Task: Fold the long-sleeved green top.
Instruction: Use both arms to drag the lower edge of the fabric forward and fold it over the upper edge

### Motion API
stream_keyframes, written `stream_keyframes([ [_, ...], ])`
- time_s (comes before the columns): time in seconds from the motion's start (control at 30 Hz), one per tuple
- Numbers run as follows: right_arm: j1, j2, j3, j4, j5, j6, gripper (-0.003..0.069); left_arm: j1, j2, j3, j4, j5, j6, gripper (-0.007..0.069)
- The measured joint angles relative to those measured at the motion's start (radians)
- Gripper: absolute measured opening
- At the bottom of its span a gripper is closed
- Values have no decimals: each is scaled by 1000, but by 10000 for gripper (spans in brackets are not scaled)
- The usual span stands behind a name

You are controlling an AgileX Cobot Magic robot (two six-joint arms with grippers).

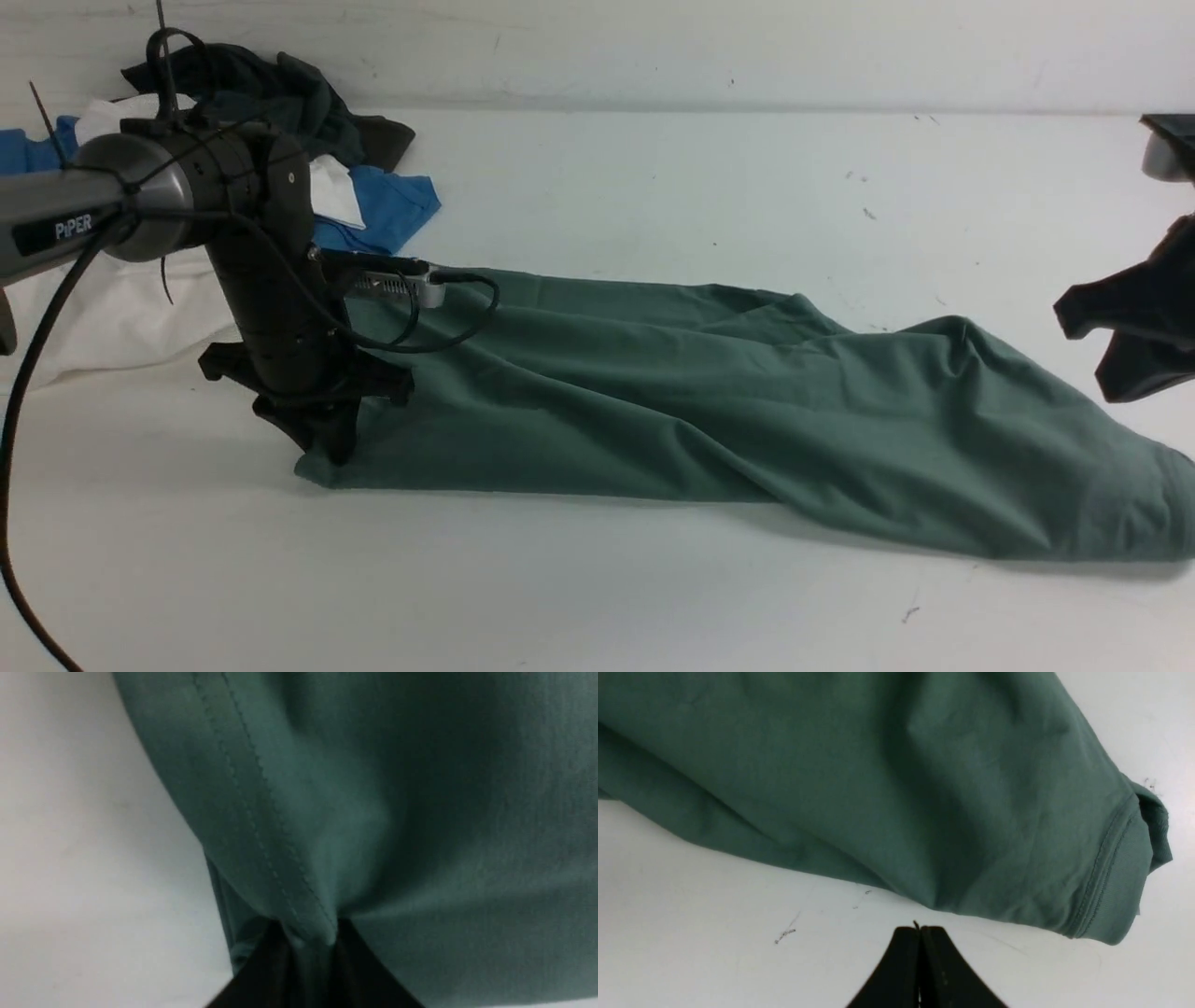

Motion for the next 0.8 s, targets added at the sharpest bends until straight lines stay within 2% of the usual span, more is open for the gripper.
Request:
stream_keyframes([
  [0.13,-68,-1,25,-31,0,-2,-14,6,-14,-3,50,51,16,17],
  [0.3,-247,-2,91,-15,-2,5,-14,67,-76,13,84,61,-3,16],
  [0.4,-317,-2,132,23,-2,20,-2,108,-104,18,85,68,-7,16],
  [0.53,-319,12,165,87,-1,15,89,134,-108,20,77,68,-7,16],
  [0.67,-258,49,167,105,-28,8,247,136,-108,20,68,68,-7,16],
  [0.7,-251,53,167,105,-33,6,256,136,-108,20,68,68,-7,16],
  [0.73,-223,80,167,113,-52,5,341,137,-108,20,58,68,-7,16],
  [0.8,-209,103,167,118,-62,3,384,137,-107,20,51,68,-7,16],
])
